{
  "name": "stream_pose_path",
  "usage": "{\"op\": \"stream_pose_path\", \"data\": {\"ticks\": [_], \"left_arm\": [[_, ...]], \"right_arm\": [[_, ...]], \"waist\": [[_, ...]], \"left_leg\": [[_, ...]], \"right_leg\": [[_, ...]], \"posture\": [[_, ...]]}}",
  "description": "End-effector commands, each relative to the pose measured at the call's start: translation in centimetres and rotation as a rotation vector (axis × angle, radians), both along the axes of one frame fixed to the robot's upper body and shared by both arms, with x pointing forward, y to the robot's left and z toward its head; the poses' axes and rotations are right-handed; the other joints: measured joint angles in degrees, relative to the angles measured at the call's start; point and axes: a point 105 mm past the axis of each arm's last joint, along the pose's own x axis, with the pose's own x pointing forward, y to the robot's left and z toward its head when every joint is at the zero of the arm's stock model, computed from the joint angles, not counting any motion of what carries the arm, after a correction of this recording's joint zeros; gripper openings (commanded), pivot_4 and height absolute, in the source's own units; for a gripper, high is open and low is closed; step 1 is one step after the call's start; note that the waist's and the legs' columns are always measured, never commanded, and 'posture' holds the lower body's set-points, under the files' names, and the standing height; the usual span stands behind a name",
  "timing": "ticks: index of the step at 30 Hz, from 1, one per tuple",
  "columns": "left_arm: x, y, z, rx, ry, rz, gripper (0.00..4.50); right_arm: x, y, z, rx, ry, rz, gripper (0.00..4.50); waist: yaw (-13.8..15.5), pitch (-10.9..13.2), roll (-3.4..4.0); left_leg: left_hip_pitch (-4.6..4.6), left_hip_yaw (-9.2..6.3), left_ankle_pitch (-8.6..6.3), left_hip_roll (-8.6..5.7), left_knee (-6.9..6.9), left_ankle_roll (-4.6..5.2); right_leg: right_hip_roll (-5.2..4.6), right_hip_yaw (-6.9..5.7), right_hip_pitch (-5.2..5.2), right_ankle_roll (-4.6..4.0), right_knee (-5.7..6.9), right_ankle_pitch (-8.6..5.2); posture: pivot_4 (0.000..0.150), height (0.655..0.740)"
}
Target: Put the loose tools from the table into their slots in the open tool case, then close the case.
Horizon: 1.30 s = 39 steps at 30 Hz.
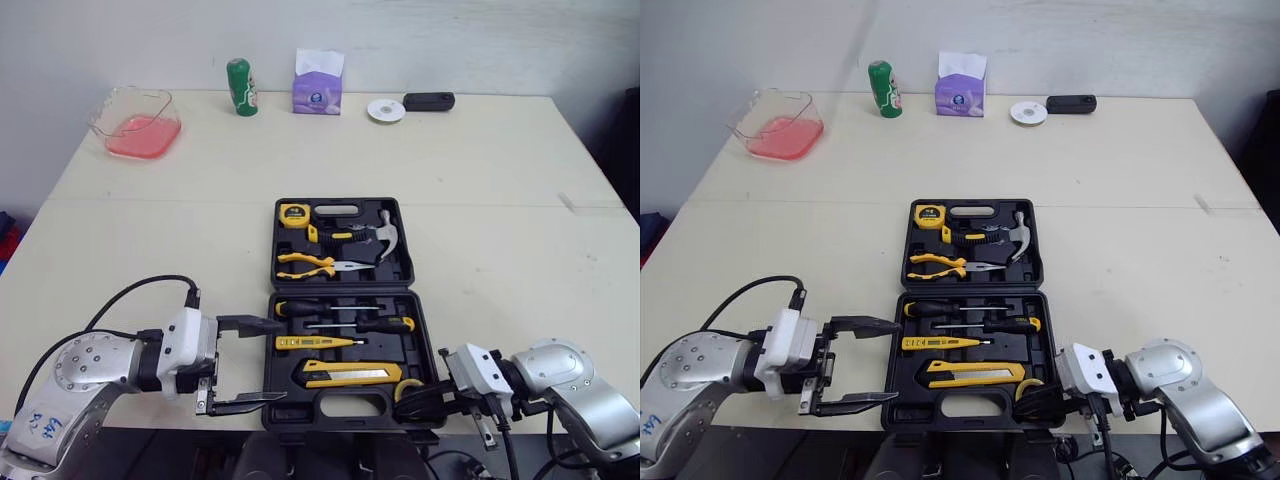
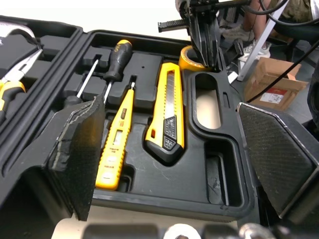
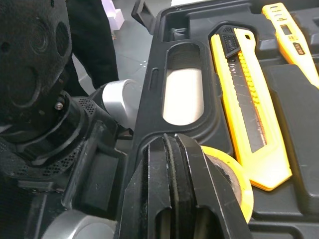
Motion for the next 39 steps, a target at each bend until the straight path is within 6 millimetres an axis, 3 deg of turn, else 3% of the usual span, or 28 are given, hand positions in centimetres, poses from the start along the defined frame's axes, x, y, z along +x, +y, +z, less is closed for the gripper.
{"op": "stream_pose_path", "data": {"ticks": [1, 7, 12, 17, 21, 25, 28, 31, 34, 39], "left_arm": [[-0.3, 0.1, 0.4, 0.018, -0.023, -0.007, 4.5], [-0.1, 0.6, 0.4, 0.038, -0.029, 0.016, 4.5], [0.5, 1.4, 0.1, 0.054, -0.041, 0.08, 4.5], [1.6, 2.9, 0.1, 0.039, -0.046, 0.187, 4.5], [3.1, 4.8, 0.8, -0.009, -0.049, 0.324, 4.5], [4.8, 7.4, 1.4, -0.036, -0.09, 0.478, 4.5], [5.5, 8.5, 1.4, -0.037, -0.086, 0.532, 4.5], [6.5, 9.3, 0.7, -0.023, -0.073, 0.587, 4.5], [7.8, 9.3, -0.4, -0.025, -0.036, 0.625, 3.64], [9.5, 7.9, -2.6, 0.023, 0.004, 0.626, 1.23]], "right_arm": [[0.0, -1.2, -3.5, -0.067, 0.122, -0.108, 0.07], [0.3, -0.8, -5.1, -0.171, 0.173, -0.163, 0.07], [1.0, 0.0, -4.5, -0.155, 0.139, -0.157, 0.07], [2.3, 1.0, -1.2, 0.003, 0.072, -0.168, 0.07], [3.8, 1.0, 2.9, 0.088, 0.038, -0.229, 0.07], [5.5, -0.1, 6.3, 0.135, 0.006, -0.33, 0.07], [7.2, -1.1, 7.6, 0.14, -0.057, -0.413, 0.07], [9.3, -2.8, 7.4, 0.109, -0.135, -0.506, 0.07], [11.2, -5.0, 5.8, -0.014, -0.225, -0.572, 0.0], [12.5, -6.6, 3.8, -0.105, -0.219, -0.621, 0.0]], "waist": [[0.0, -0.1, -0.15], [-0.3, -0.7, -0.95], [-1.0, -0.9, -1.27], [-1.5, -0.9, -1.16], [-1.4, -0.5, -0.49], [-1.2, -0.4, -0.27], [-1.3, -0.4, -0.27], [-1.3, -0.4, -0.28], [-1.2, -0.4, -0.26], [-1.4, -0.4, -0.26]], "left_leg": [[0.02, 0.0, 0.0, 0.01, 0.0, 0.0], [0.25, 0.0, -0.26, 0.28, -0.01, -0.34], [0.33, -0.02, -0.34, 0.94, -0.01, -0.63], [0.33, -0.02, -0.29, 1.18, -0.06, -0.79], [0.24, 0.04, -0.24, 1.21, -0.06, -0.82], [-0.21, 0.1, 0.0, 1.17, -0.05, -0.57], [-0.7, 0.1, 0.28, 1.13, -0.01, -0.93], [-0.73, 0.18, 0.28, 1.09, -0.01, -0.91], [-0.71, 0.26, 0.36, 0.88, 0.0, -0.74], [-0.72, 0.42, 0.5, 0.58, 0.0, -0.44]], "right_leg": [[0.01, 0.0, 0.01, 0.0, 0.0, 0.0], [0.11, 0.14, 0.14, -0.2, 0.01, -0.01], [0.74, 0.14, 0.13, -0.79, -0.03, -0.01], [0.94, 0.13, 0.03, -1.06, 0.03, -0.04], [0.96, 0.2, -0.16, -1.13, 0.17, -0.04], [0.96, 0.25, -0.74, -1.16, 0.39, -0.03], [0.99, 0.14, -1.22, -1.21, 0.6, -0.06], [1.02, -0.01, -1.23, -1.2, 0.58, -0.06], [0.92, -0.18, -1.23, -1.05, 0.62, 0.01], [0.77, -0.12, -1.26, -0.71, 0.66, 0.2]], "posture": [[0.15, 0.74], [0.15, 0.74], [0.15, 0.74], [0.15, 0.74], [0.15, 0.74], [0.15, 0.74], [0.15, 0.74], [0.15, 0.74], [0.15, 0.74], [0.15, 0.74]]}}
